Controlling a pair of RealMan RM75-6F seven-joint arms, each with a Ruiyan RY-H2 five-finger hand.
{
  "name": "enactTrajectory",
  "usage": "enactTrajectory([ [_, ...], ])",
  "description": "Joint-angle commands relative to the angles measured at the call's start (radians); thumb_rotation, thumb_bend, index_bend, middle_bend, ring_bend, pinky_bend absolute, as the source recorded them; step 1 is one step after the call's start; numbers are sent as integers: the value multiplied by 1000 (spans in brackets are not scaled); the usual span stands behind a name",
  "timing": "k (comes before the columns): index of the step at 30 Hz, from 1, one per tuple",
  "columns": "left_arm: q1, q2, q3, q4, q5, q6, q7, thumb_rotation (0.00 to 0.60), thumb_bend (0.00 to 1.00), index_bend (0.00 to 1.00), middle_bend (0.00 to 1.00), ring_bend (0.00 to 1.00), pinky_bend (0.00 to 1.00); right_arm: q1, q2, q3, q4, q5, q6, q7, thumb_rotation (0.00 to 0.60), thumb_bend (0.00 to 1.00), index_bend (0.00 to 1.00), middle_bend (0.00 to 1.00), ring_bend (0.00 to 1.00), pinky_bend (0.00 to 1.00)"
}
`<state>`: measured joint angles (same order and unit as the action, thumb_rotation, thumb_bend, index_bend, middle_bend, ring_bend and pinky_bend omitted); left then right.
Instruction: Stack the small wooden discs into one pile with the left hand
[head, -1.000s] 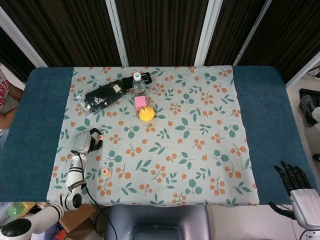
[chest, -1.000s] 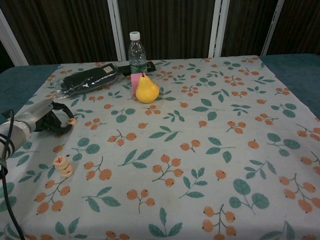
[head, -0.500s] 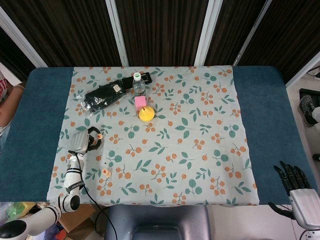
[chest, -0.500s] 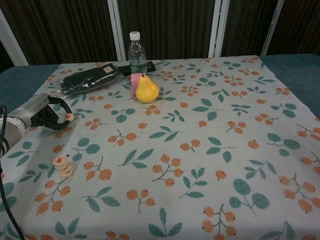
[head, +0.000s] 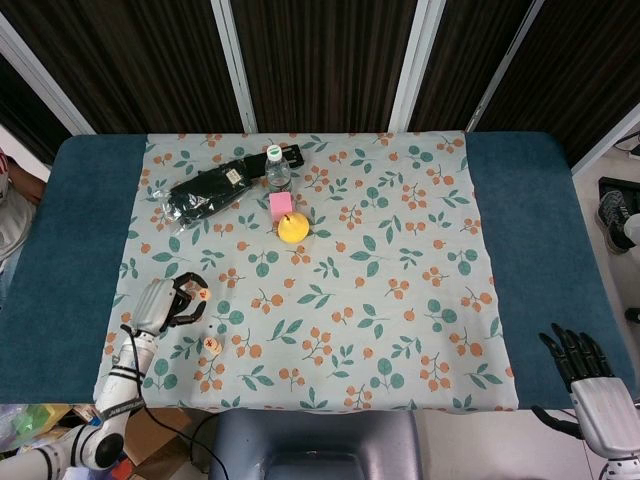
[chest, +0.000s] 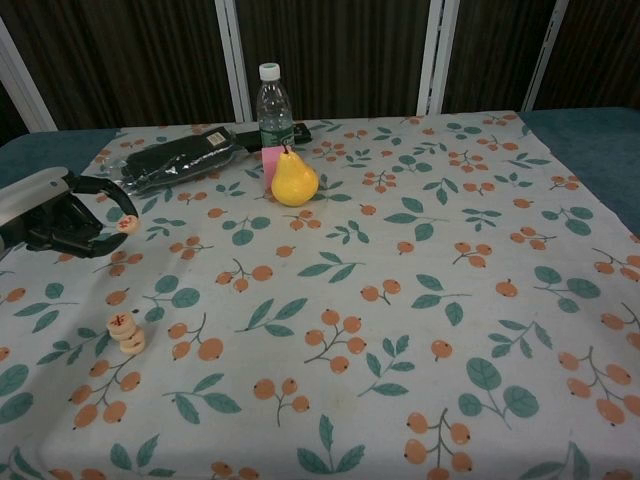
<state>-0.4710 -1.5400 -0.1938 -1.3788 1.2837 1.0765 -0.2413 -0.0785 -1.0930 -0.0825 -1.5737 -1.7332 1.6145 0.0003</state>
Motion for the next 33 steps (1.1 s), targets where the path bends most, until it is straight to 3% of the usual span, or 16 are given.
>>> enactTrajectory([
  [1, 74, 129, 113, -167, 104, 42, -8, 600, 393, 516, 1000, 1000, 1000, -1, -1, -3, 0, -6, 3, -1, 600, 102, 0, 0, 0, 0],
  [4, 94, 129, 147, -172, 133, 63, 2, 600, 394, 510, 1000, 1000, 1000, -4, 0, -6, 4, -12, 11, 6, 600, 102, 0, 0, 0, 0],
  [12, 123, 72, 178, -112, 157, 95, -23, 600, 394, 480, 1000, 1000, 1000, -4, 1, -8, 10, -17, 15, 13, 600, 102, 0, 0, 0, 0],
  [33, 118, -15, 155, -3, 139, 96, 2, 600, 394, 459, 1000, 1000, 1000, -4, 1, -7, 9, -14, 17, 16, 600, 102, 0, 0, 0, 0],
])
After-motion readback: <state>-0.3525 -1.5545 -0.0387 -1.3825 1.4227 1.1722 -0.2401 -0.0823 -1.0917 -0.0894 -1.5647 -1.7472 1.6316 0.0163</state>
